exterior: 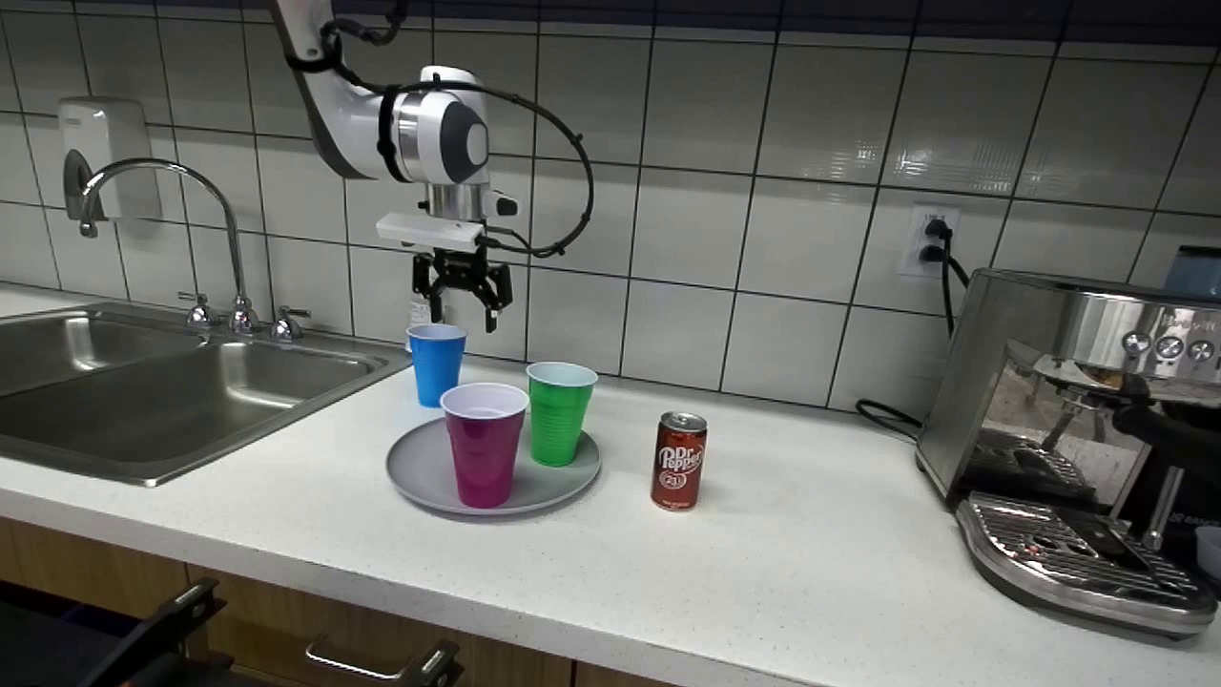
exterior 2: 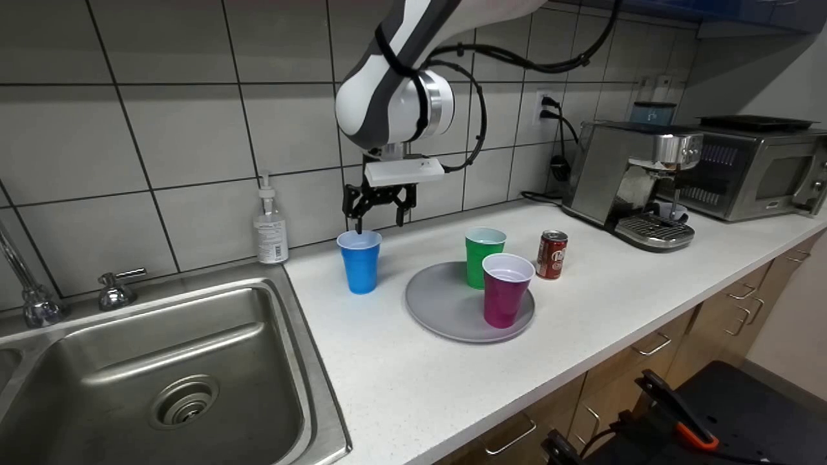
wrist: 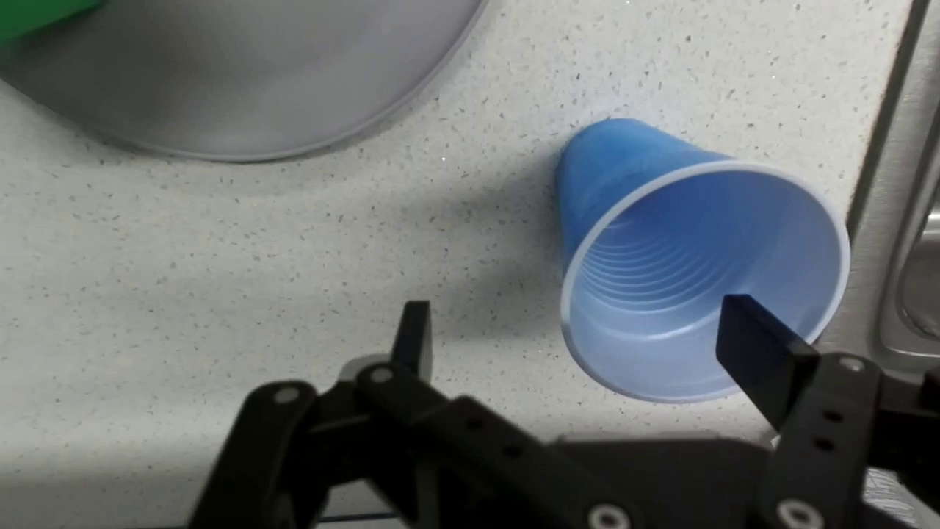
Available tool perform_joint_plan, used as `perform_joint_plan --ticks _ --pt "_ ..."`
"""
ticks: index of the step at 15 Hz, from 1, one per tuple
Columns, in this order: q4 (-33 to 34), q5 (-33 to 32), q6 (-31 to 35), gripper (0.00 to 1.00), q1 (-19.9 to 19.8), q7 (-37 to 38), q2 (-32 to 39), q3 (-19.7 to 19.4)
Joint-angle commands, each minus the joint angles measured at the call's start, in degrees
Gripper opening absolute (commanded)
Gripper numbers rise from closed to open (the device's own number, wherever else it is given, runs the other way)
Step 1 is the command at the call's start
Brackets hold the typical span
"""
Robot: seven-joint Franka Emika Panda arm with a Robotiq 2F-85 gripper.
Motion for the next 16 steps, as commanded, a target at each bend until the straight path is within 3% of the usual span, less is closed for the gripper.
perform_joint_plan --ticks 1,13,14,15,16 --pt "3.01 -0.70 -1.99 1.00 0.67 2.71 2.35 -0.63" --pt "5.80 0.21 -2.58 1.00 0.52 3.63 5.94 -0.39" --pt "5.82 0.21 -2.47 0.75 0.49 3.55 5.96 -0.37" --pt "5.83 0.16 -2.40 0.74 0.50 3.45 5.97 -0.36" --pt "5.85 0.16 -2.32 0.66 0.50 3.41 5.97 -0.35"
